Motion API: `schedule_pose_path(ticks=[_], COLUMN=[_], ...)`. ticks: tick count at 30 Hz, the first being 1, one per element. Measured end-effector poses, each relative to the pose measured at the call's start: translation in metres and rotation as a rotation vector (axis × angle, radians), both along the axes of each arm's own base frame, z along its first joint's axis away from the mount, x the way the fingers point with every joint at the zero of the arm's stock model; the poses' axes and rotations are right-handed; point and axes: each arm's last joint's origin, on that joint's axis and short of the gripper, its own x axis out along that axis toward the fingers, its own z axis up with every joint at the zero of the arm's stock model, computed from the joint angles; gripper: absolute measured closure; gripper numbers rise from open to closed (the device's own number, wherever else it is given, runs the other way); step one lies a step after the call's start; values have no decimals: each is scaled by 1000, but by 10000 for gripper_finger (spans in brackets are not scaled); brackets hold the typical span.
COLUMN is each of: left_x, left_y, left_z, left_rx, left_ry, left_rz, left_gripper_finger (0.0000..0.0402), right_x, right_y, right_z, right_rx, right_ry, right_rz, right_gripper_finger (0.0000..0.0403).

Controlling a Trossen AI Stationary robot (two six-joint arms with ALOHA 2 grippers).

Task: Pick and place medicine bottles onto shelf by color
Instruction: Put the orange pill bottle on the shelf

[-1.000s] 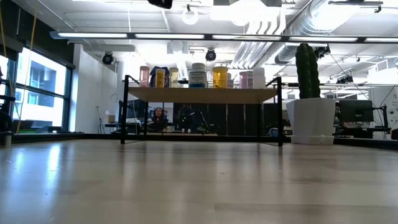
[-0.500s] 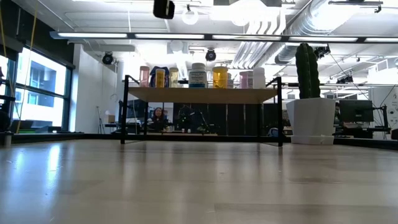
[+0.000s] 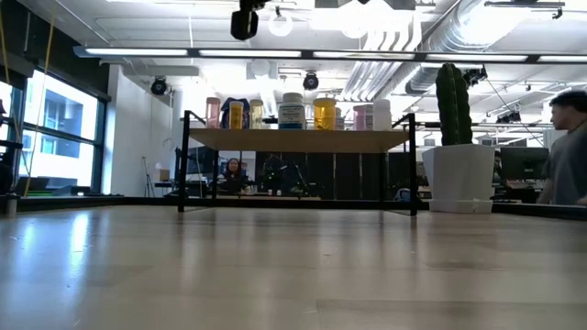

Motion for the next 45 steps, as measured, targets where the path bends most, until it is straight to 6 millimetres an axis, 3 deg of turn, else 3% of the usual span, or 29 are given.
schedule_pose_path(ticks=[9, 14, 21, 27, 34, 39, 45], left_x=[-8, -11, -13, -13, -13, -12, -9], left_y=[21, 27, 32, 33, 33, 30, 24], left_z=[0, 0, 0, 0, 0, -1, -1], left_rx=[187, 307, 470, 593, 671, 728, 772], left_ry=[15, 28, 50, 78, 88, 94, 96], left_rz=[27, 14, -10, -9, -35, -63, -100], left_gripper_finger=[300, 300, 300, 300, 300, 300, 300], right_x=[0, -3, -22, -34, -36, -33, -32], right_y=[-35, -56, -74, -78, -80, -84, -85], right_z=[1, 6, 26, 39, 47, 46, 46], right_rx=[100, 185, 364, 524, 851, 1061, 1167], right_ry=[-156, -320, -616, -787, -978, -1018, -1017], right_rz=[-161, -227, -213, -115, 101, 207, 263], right_gripper_finger=[221, 221, 221, 221, 221, 221, 221])
